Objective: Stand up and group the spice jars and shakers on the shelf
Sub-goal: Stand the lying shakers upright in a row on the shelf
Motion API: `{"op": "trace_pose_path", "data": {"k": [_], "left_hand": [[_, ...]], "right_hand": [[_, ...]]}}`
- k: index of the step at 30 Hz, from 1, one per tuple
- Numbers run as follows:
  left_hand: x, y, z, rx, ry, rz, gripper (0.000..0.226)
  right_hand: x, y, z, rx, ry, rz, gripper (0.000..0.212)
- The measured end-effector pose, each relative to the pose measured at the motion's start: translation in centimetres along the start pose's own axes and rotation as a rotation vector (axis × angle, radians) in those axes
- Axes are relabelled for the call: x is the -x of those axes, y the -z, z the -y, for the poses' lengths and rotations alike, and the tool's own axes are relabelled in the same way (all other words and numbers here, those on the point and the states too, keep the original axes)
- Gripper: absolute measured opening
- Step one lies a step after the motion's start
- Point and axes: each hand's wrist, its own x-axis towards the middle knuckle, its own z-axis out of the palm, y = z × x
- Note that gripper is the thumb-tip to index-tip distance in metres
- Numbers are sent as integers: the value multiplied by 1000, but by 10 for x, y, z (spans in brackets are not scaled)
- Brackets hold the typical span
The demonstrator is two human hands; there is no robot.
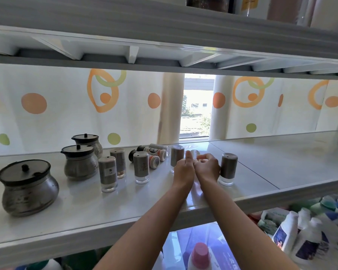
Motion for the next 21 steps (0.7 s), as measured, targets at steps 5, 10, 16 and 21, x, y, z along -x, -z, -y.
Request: {"op": "trace_pose_path", "data": {"k": [5, 10, 16, 21], "left_hand": [[4, 0, -3, -15, -48, 15, 63], [6, -1, -4, -38, -56, 15, 55], [12, 3, -6, -140, -83, -9, 54], [15, 4, -6, -238, -54, -51, 56]], "right_hand": [[2, 4, 1, -128, -53, 47, 49], [10, 7, 1, -65, -43, 92, 61], [15, 10, 2, 105, -10, 84, 46], [21, 10, 6, 226, 54, 124, 32]]}}
